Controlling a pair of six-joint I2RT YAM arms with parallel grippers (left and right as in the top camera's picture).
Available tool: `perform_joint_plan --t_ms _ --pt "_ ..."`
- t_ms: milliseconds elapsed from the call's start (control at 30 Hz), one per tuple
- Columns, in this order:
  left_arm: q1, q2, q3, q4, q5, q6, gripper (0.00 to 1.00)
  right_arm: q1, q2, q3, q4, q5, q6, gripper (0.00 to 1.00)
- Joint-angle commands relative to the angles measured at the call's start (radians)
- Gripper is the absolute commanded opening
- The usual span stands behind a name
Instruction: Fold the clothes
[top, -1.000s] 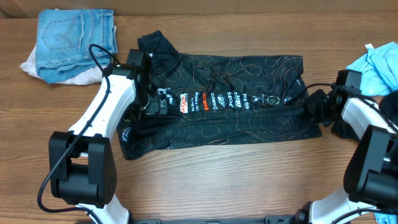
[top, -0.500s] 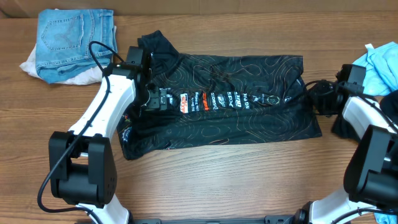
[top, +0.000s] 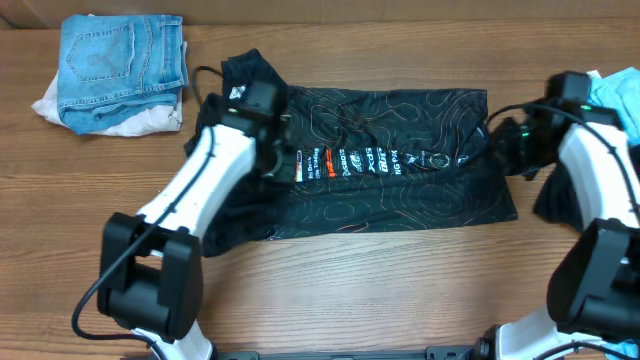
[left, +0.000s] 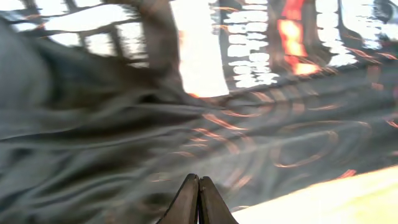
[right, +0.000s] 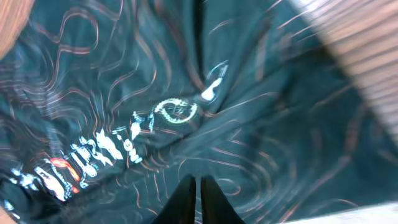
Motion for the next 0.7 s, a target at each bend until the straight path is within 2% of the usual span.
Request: perform_joint_plan --t_ms 0,167,667 --pt "-0.031 0.027 0.023 0.019 0.034 -0.078 0.04 0.07 0.026 -0.058 0.034 -0.016 -0.013 0.07" --pt "-0.027 0.095 0.023 0.044 0.101 -0.087 0.04 0.13 0.032 -0.102 0.078 -0.017 0.007 0.07" --pt "-0.027 0.265 0.023 0.098 0.107 -0.098 0.04 0.181 0.04 -0.179 0.135 -0.065 0.03 0.04"
